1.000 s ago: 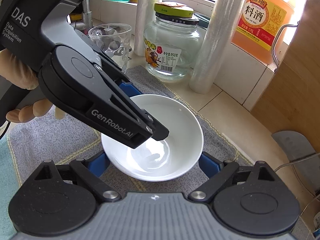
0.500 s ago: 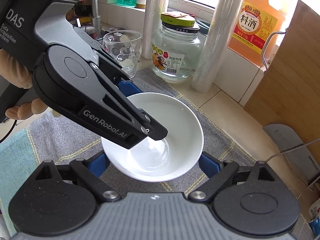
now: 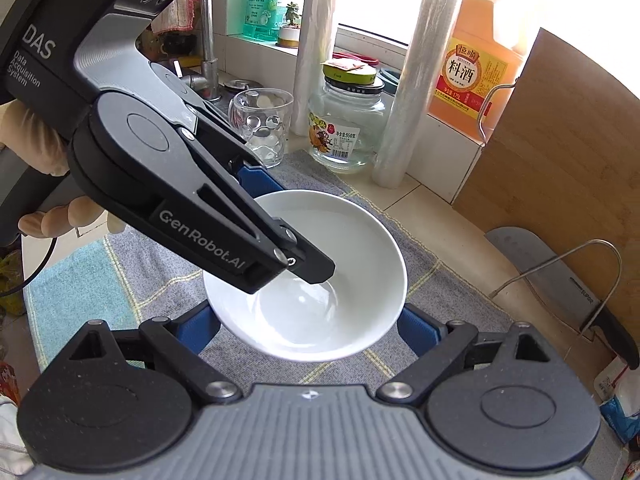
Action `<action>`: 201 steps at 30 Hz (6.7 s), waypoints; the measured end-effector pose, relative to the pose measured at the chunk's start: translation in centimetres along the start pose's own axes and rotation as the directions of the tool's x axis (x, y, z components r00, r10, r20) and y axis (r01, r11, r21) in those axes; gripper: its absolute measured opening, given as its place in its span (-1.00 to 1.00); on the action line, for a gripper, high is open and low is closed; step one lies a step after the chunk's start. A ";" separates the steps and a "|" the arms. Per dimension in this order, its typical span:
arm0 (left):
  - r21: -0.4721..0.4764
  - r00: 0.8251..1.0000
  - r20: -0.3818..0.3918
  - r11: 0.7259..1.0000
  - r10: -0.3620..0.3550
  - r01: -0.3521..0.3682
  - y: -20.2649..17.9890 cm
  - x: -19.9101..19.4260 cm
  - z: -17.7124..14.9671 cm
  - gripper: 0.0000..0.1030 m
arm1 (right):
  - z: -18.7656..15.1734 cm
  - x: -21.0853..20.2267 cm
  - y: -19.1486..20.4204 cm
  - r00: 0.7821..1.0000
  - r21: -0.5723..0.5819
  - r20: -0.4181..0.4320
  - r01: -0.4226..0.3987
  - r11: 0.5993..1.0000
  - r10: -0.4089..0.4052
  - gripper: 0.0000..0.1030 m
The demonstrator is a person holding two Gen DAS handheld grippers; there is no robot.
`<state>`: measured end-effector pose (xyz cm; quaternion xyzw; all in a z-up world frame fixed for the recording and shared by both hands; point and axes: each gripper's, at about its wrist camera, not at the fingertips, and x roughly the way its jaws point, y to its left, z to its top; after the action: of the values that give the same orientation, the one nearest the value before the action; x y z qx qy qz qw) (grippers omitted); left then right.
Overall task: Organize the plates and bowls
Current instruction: 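Lift and carry the flower-print bowl with the left gripper toward the bowl stack, then lower the bowl onto the bowl stack and open the left gripper, then grasp the stacked bowls from opposite rims with both grippers, then carry the bowl stack with both grippers over the flower-print plate stack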
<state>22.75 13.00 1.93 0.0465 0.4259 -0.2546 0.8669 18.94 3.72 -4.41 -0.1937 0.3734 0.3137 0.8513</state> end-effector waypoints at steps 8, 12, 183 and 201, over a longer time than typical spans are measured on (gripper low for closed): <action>0.027 1.000 0.001 1.000 -0.014 0.014 -4.0 -1.0 0.0 -0.11 | -2.2 -3.9 -0.2 1.000 0.002 0.021 0.020 1.000 -0.020 0.88; 0.048 1.000 0.003 0.998 -0.028 0.027 -6.2 -1.2 0.1 -0.11 | -3.5 -5.8 -0.8 0.999 0.015 0.028 0.029 0.999 -0.030 0.88; 0.622 0.910 -0.246 0.666 -0.333 0.412 -14.1 4.1 -7.0 0.53 | -14.1 -7.7 -1.9 0.987 -0.068 -0.108 -0.131 0.989 0.123 0.81; 0.654 0.916 -0.202 0.649 -0.346 0.389 -22.8 5.8 -5.2 0.53 | -18.0 -14.6 -5.7 0.993 -0.078 -0.085 -0.085 0.993 0.078 0.81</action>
<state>11.02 -7.48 -2.62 0.2813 0.3280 -0.5615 0.7057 5.91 -16.26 -4.46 -0.2254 0.4023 0.3550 0.8132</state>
